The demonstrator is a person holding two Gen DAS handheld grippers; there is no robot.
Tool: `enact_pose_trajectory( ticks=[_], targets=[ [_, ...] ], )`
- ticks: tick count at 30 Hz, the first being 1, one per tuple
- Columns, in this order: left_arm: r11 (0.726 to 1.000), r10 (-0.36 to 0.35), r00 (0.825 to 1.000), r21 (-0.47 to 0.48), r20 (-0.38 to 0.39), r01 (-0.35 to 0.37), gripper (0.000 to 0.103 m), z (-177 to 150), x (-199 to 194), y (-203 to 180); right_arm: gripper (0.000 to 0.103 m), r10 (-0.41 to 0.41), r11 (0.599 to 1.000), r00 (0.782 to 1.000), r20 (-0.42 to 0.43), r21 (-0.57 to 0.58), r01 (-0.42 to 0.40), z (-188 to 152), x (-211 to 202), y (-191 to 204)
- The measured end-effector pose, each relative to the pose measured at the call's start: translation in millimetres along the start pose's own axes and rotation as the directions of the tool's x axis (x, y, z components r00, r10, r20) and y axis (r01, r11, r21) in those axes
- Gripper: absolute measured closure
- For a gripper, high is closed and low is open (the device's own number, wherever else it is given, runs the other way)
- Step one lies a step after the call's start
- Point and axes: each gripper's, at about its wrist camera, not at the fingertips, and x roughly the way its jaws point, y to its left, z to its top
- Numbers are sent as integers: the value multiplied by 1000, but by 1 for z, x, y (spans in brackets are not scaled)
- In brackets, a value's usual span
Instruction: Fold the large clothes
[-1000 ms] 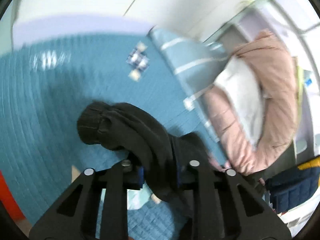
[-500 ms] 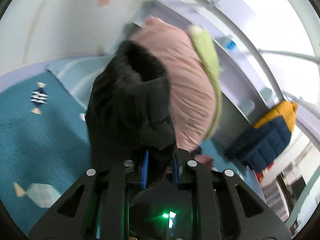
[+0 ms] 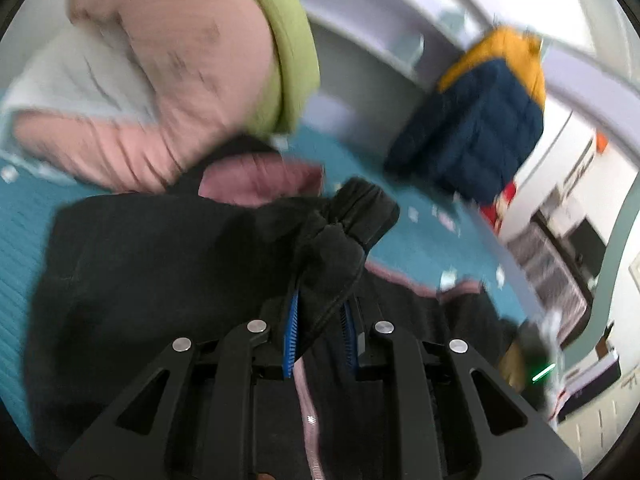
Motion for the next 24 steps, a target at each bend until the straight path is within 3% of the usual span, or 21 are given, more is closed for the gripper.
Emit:
enact_pose_trajectory(
  ticks=[5, 9, 12, 13, 14, 15, 20, 24],
  targets=[
    [994, 102, 981, 41, -162, -96, 84, -51, 82, -11, 97, -217, 974, 974, 60, 81, 212, 4, -49, -114],
    [984, 171, 962, 79, -211, -157, 84, -78, 108, -11, 97, -272, 956, 957, 99, 136, 258, 15, -82, -158],
    [970, 223, 947, 144, -229, -194, 81, -85, 116, -14, 88, -240, 952, 965, 107, 221, 212, 28, -102, -182],
    [968, 232, 944, 149, -236, -200, 80, -85, 116, -15, 75, -233, 949, 966, 115, 246, 199, 33, -109, -188],
    [968, 230, 943, 152, -239, -198, 72, -84, 118, -18, 65, -235, 941, 964, 123, 276, 195, 41, -116, -196],
    [974, 206, 946, 145, -250, -174, 58, -86, 119, -22, 56, -232, 936, 965, 123, 298, 187, 46, -120, -200],
    [975, 178, 949, 180, -260, -133, 25, -82, 116, -51, 52, -138, 878, 990, -41, 458, 141, 69, -105, -235],
    [982, 132, 962, 163, -241, -94, 21, -79, 102, -58, 49, -64, 907, 997, -37, 415, 73, 61, -115, -215]
  ],
)
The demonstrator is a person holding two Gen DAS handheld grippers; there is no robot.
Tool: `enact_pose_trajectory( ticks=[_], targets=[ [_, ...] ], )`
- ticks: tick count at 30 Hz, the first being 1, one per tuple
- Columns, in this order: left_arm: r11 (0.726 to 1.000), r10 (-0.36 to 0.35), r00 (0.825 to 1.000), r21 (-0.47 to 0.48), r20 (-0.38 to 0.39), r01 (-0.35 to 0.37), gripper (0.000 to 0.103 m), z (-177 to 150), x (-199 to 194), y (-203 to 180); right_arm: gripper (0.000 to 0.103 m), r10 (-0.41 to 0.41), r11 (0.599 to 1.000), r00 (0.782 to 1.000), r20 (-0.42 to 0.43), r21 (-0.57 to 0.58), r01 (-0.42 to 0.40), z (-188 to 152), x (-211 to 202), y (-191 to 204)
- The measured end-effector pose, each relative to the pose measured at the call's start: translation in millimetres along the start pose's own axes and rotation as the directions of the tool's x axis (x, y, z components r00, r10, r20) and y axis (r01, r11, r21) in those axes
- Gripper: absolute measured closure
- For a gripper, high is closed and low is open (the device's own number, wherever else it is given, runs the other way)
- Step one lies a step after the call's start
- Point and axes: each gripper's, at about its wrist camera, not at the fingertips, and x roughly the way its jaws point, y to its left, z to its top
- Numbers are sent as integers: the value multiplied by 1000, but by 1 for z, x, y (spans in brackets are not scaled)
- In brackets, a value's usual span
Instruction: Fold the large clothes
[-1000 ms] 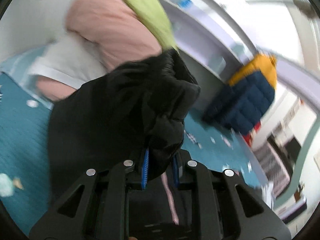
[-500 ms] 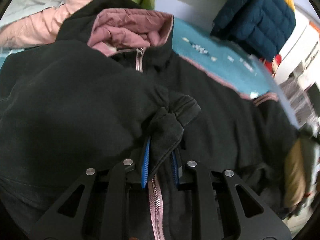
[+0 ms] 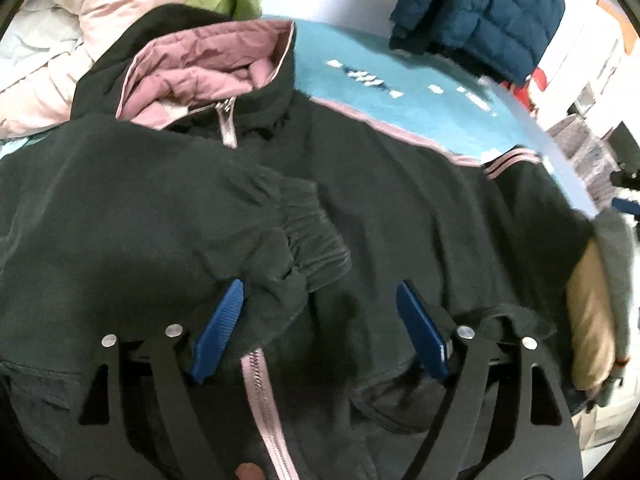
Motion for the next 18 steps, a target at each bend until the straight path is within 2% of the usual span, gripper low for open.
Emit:
enact_pose_trajectory(
  ticks=[2, 3, 5, 7, 8, 9, 10, 12, 14, 18],
  targets=[
    [999, -41, 999, -14, 26, 42, 18, 2, -11, 0, 50, 119, 993, 992, -49, 17, -118, -10, 1, 8],
    [998, -55, 998, -13, 38, 56, 18, 2, -18, 0, 50, 142, 990, 989, -51, 10, -142, -8, 0, 11],
    [998, -57, 997, 5, 59, 57, 18, 3, -29, -2, 49, 79, 997, 997, 18, -1, -79, 12, -9, 11],
    [999, -42, 996, 25, 85, 40, 15, 4, -39, -4, 35, -15, 999, 999, 38, 39, 14, 39, -7, -4],
    [999, -19, 994, 30, 103, 16, 14, 5, -44, -3, 33, -48, 996, 999, 4, 79, 48, 49, 1, -15],
    [999, 3, 993, 34, 121, -7, 14, 7, -49, -1, 34, -58, 986, 994, -90, 149, 71, 62, 21, -36],
    [999, 25, 991, 37, 128, -30, 14, 8, -51, 1, 34, -79, 977, 988, -133, 189, 103, 67, 34, -50],
    [994, 96, 986, 46, 135, -103, 14, 10, -52, 5, 35, -148, 951, 961, -234, 234, 203, 72, 59, -75],
    [987, 147, 981, 39, 125, -153, 14, 12, -50, 13, 36, -169, 933, 944, -283, 263, 246, 73, 73, -91],
    [984, 176, 979, -3, 106, -176, 14, 15, -46, 30, 36, -188, 927, 913, -362, 242, 287, 76, 88, -96]
  ],
)
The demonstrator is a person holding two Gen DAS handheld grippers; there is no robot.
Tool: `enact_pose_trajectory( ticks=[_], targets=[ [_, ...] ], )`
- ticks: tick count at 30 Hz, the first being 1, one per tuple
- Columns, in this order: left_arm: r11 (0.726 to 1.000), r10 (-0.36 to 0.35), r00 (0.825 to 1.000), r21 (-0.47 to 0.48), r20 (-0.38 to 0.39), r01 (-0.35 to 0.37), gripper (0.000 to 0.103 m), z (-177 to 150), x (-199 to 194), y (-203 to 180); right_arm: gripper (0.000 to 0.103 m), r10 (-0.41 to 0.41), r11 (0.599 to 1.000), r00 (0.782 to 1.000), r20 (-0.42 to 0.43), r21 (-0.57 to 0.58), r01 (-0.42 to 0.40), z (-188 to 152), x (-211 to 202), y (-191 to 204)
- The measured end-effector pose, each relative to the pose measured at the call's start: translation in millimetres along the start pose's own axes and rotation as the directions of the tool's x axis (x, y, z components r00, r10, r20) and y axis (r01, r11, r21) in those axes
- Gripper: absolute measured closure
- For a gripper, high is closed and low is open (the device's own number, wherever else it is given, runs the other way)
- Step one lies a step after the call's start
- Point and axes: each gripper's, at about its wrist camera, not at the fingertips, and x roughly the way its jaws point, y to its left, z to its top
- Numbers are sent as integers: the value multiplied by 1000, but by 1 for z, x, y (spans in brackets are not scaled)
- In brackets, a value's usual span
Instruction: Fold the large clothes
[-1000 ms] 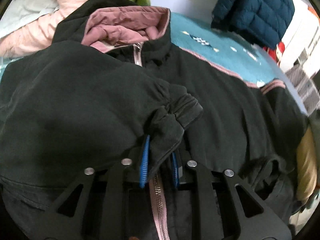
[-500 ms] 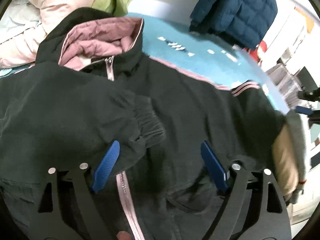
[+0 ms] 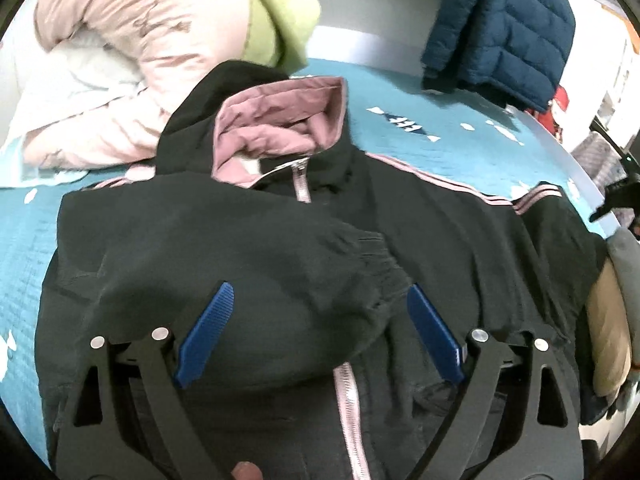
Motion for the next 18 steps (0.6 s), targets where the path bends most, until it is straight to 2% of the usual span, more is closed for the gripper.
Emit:
enact_pose_trajectory(
  ticks=[4, 9, 11, 12, 13, 14, 16, 18],
  targets=[
    [1000, 31, 999, -1, -10, -31, 14, -2, 5, 9, 33, -43, 999, 998, -52, -22, 42, 5, 16, -2],
    [999, 26, 999, -43, -23, -27, 13, -3, 6, 18, 27, -56, 998, 998, -31, 34, 57, 6, 39, -2],
    [998, 48, 999, -36, -22, -49, 13, -3, 5, 21, 47, -84, 996, 996, -3, 23, 84, 8, 43, 4],
    [998, 53, 998, -35, -24, -53, 13, -4, 5, 22, 77, -81, 997, 997, 20, 20, 81, 8, 43, 5],
    [998, 57, 998, -36, -26, -58, 13, -4, 4, 24, 86, -47, 998, 999, 25, 40, 46, 7, 44, 1],
    [997, 60, 998, -39, -25, -60, 13, -4, 4, 26, 87, 12, 998, 999, 32, 65, -14, 6, 45, -5],
    [997, 63, 998, -43, -26, -64, 13, -3, 2, 30, 91, 49, 997, 997, 63, 56, -53, 5, 44, -8],
    [996, 67, 998, -52, -23, -68, 13, -2, 0, 34, 92, 118, 991, 985, 124, 42, -124, 3, 33, -8]
  ],
)
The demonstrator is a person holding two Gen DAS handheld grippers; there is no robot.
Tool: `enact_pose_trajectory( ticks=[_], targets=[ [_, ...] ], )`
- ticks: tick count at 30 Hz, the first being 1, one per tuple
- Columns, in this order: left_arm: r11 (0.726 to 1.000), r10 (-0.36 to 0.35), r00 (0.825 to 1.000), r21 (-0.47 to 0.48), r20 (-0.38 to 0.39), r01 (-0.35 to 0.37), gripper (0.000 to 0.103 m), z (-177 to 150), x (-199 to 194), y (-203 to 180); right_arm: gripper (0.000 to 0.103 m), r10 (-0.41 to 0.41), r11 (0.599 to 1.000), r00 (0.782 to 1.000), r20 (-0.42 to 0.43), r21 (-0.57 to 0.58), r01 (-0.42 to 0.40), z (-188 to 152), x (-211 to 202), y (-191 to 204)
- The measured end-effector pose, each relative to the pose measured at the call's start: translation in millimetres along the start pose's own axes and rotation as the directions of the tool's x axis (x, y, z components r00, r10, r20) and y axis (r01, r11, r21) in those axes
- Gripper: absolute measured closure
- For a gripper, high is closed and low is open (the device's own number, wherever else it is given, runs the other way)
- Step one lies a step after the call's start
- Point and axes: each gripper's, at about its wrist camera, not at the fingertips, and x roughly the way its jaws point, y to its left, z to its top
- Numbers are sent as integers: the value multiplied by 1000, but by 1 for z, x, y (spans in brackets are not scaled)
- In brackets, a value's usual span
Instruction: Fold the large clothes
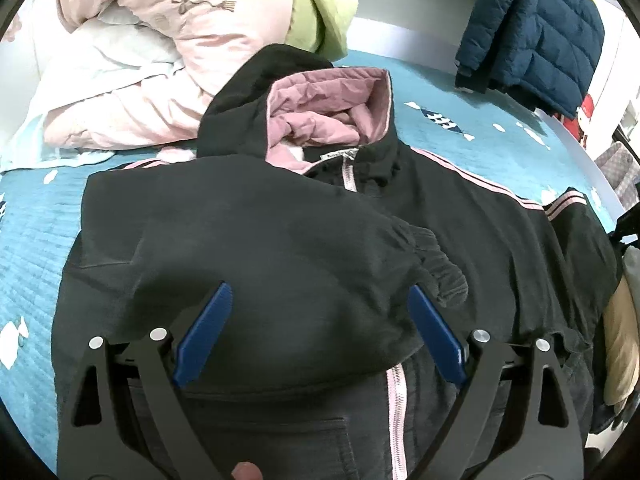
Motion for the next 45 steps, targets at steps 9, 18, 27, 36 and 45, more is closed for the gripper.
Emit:
enact_pose_trajectory(
  ticks=[9, 18, 27, 36, 45],
  targets=[
    [997, 38, 999, -71, 22, -36, 13, 2, -18, 32, 93, 146, 912, 887, 439, -408, 52, -88, -97, 104],
    [972, 106, 994, -213, 35, -96, 13, -13, -55, 107, 92, 398, 603, 801, 448, -785, 139, -277, -83, 259],
    [950, 158, 987, -276, 13, -148, 12, -35, -77, 154, 75, 216, 330, 931, 295, -919, 215, -391, 55, 293],
    [951, -19, 1000, -310, 1, 18, 11, -21, -62, 130, 48, 383, 457, 908, 169, -889, -27, -383, 3, 240],
    [934, -193, 966, -334, -174, 127, 11, -6, 15, 47, 46, 343, 596, 897, 279, -803, 22, -340, -17, 177]
  ],
)
